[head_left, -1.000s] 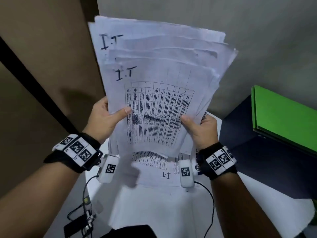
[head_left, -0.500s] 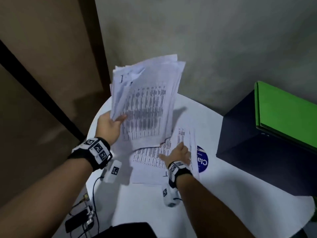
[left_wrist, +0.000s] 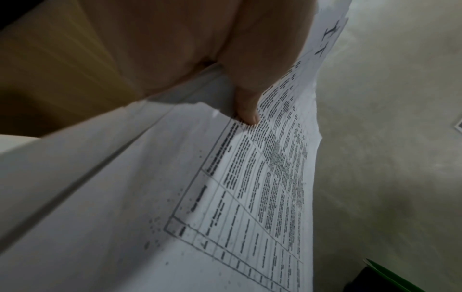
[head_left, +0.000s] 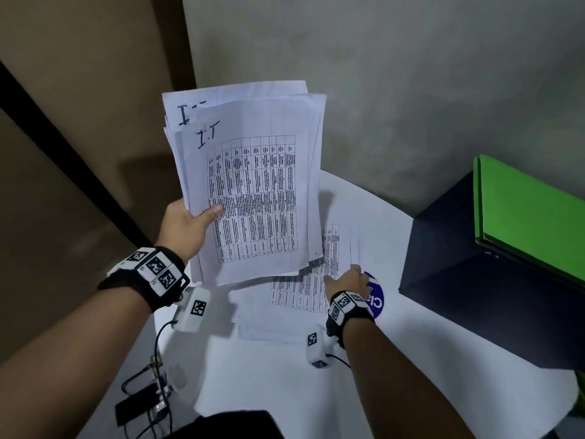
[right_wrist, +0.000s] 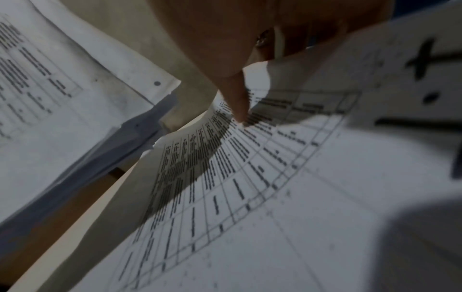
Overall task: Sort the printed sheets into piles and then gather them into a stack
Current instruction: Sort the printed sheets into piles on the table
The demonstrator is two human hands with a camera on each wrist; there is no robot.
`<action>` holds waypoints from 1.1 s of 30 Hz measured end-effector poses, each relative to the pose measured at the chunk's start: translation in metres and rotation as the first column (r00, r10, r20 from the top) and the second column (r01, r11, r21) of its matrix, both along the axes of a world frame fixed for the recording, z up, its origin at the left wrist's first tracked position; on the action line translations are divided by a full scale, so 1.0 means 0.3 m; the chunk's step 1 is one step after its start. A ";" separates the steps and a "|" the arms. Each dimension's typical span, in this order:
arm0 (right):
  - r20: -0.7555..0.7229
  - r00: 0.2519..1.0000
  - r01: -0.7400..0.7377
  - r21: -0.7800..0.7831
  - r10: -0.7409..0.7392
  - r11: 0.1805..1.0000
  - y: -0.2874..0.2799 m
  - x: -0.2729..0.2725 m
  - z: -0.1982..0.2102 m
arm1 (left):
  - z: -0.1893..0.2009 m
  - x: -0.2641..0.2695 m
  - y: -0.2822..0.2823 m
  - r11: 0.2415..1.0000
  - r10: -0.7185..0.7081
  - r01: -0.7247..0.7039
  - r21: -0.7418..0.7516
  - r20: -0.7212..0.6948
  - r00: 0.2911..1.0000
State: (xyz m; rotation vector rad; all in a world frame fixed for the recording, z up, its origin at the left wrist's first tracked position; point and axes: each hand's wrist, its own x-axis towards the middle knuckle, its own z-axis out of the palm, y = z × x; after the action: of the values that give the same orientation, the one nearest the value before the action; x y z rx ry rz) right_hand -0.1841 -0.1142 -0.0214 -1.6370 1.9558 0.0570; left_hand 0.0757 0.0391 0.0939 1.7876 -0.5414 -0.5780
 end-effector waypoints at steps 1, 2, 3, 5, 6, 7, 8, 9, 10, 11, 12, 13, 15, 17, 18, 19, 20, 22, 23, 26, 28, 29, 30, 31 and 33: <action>-0.073 0.997 -0.028 0.019 0.030 0.999 0.010 0.010 0.005 | 0.000 0.005 0.004 1.000 -0.005 0.005 0.005 0.002 1.000; -0.129 0.989 -0.062 0.048 0.067 0.997 0.022 0.020 0.014 | 0.010 0.005 0.009 1.000 -0.002 0.002 0.020 -0.011 1.000; -0.154 0.983 -0.085 0.073 0.096 0.994 0.028 0.027 0.013 | 0.023 0.001 0.008 1.000 0.010 -0.009 0.024 -0.022 1.000; -0.136 0.987 -0.073 0.098 0.087 0.992 0.024 0.033 -0.002 | 0.041 -0.004 0.000 0.998 0.050 -0.050 0.032 -0.011 0.999; -0.110 0.992 -0.054 0.107 0.066 0.993 0.012 0.034 -0.016 | 0.057 -0.015 0.001 0.997 0.065 -0.065 0.032 0.016 0.998; -0.085 0.995 -0.033 0.116 0.043 0.993 0.001 0.035 -0.026 | 0.066 -0.019 0.004 0.997 0.069 -0.070 0.034 0.034 0.997; -0.063 0.998 -0.016 0.123 0.023 0.992 -0.006 0.033 -0.035 | 0.062 -0.014 0.006 0.997 0.066 -0.067 0.029 0.022 0.998; -0.041 0.999 0.001 0.122 0.004 0.993 -0.008 0.032 -0.041 | 0.052 -0.005 0.004 0.998 0.049 -0.049 0.028 -0.001 0.999; -0.016 1.000 0.025 0.116 -0.023 0.993 -0.006 0.030 -0.039 | 0.036 0.006 0.003 0.999 0.035 -0.034 0.030 -0.030 0.999; 0.016 0.998 0.052 0.114 -0.055 0.992 -0.004 0.025 -0.037 | 0.016 0.018 0.006 0.999 0.032 -0.031 0.039 -0.032 0.999; 0.055 0.995 0.076 0.116 -0.083 0.990 0.000 0.020 -0.025 | -0.002 0.028 0.011 0.998 0.035 -0.033 0.046 -0.034 0.999; 0.096 0.991 0.085 0.129 -0.098 0.988 0.002 0.014 -0.011 | -0.013 0.037 0.014 0.998 0.034 -0.032 0.051 -0.045 0.998; 0.181 0.980 0.065 0.116 -0.086 0.991 -0.001 -0.010 0.029 | -0.049 0.048 0.019 0.998 0.018 -0.015 0.055 -0.064 0.998; 0.270 0.960 0.070 0.030 -0.075 0.997 -0.011 -0.046 0.099 | -0.106 0.056 0.025 0.996 -0.013 0.025 0.087 -0.137 0.990; 0.306 0.949 0.085 -0.041 -0.068 0.996 -0.017 -0.064 0.148 | -0.138 0.057 0.033 0.988 -0.035 0.062 0.140 -0.185 0.982; 0.334 0.941 0.106 -0.118 -0.061 0.987 -0.030 -0.081 0.200 | -0.167 0.046 0.039 0.976 -0.054 0.100 0.193 -0.229 0.972; 0.356 0.933 0.120 -0.201 -0.042 0.972 -0.044 -0.095 0.258 | -0.198 0.036 0.046 0.952 -0.068 0.141 0.273 -0.259 0.963; 0.387 0.922 0.149 -0.347 -0.004 0.926 -0.084 -0.123 0.367 | -0.240 -0.005 0.058 0.869 -0.097 0.219 0.443 -0.281 0.955; 0.410 0.912 0.176 -0.400 0.004 0.899 -0.107 -0.135 0.413 | -0.264 -0.025 0.062 0.817 -0.104 0.231 0.528 -0.259 0.960; 0.574 0.819 0.272 -0.402 0.009 0.874 -0.135 -0.152 0.528 | -0.302 -0.076 0.066 0.754 -0.090 0.230 0.615 -0.250 0.964; 0.663 0.747 0.247 -0.346 0.050 0.905 -0.126 -0.146 0.544 | -0.316 -0.089 0.061 0.730 -0.128 0.251 0.636 -0.234 0.964; 0.689 0.723 0.234 -0.300 0.041 0.925 -0.121 -0.139 0.523 | -0.315 -0.093 0.057 0.726 -0.145 0.261 0.636 -0.230 0.962; 0.704 0.710 0.229 -0.250 0.015 0.941 -0.112 -0.127 0.492 | -0.307 -0.092 0.054 0.735 -0.157 0.264 0.625 -0.222 0.962; 0.700 0.714 0.217 -0.192 -0.021 0.957 -0.105 -0.110 0.439 | -0.306 -0.084 0.052 0.759 -0.148 0.259 0.598 -0.228 0.962; 0.649 0.760 0.136 -0.096 -0.042 0.986 -0.076 -0.063 0.326 | -0.307 -0.056 0.050 0.820 -0.059 0.222 0.528 -0.308 0.950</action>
State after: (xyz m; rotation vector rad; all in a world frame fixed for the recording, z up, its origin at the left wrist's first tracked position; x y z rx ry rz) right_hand -0.2029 -0.1369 0.0765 -1.3812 1.5027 -0.6209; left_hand 0.0589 0.0541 0.0019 2.1710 -0.3244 -1.1716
